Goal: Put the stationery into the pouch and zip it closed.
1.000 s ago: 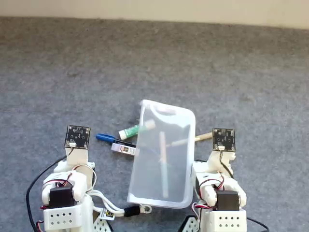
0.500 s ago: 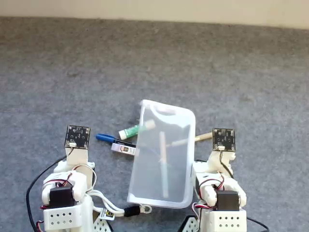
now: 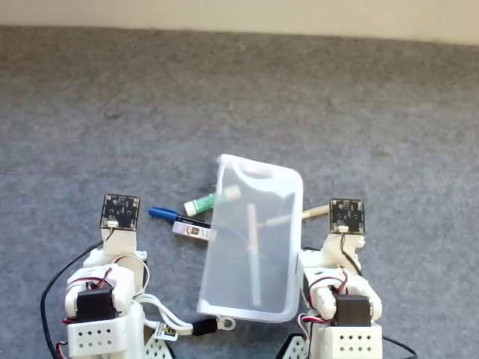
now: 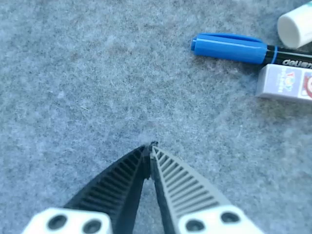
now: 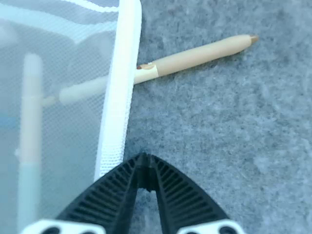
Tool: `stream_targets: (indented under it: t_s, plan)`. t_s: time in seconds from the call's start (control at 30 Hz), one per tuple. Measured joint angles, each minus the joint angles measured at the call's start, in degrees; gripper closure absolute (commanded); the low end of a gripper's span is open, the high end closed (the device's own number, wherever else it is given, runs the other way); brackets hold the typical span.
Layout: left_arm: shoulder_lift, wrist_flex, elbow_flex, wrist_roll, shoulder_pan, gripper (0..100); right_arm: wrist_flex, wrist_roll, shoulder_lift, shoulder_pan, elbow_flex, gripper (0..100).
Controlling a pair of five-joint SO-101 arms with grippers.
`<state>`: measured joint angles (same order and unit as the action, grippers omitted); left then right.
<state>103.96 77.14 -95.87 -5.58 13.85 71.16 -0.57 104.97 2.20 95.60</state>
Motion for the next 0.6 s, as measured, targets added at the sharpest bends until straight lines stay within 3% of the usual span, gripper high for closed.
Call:
stream_targets:
  t_s: [0.6]
  plan:
    - [0.26,0.0,0.97,-0.09,0.0,100,0.0,0.0,0.0,0.0,0.0,98.6]
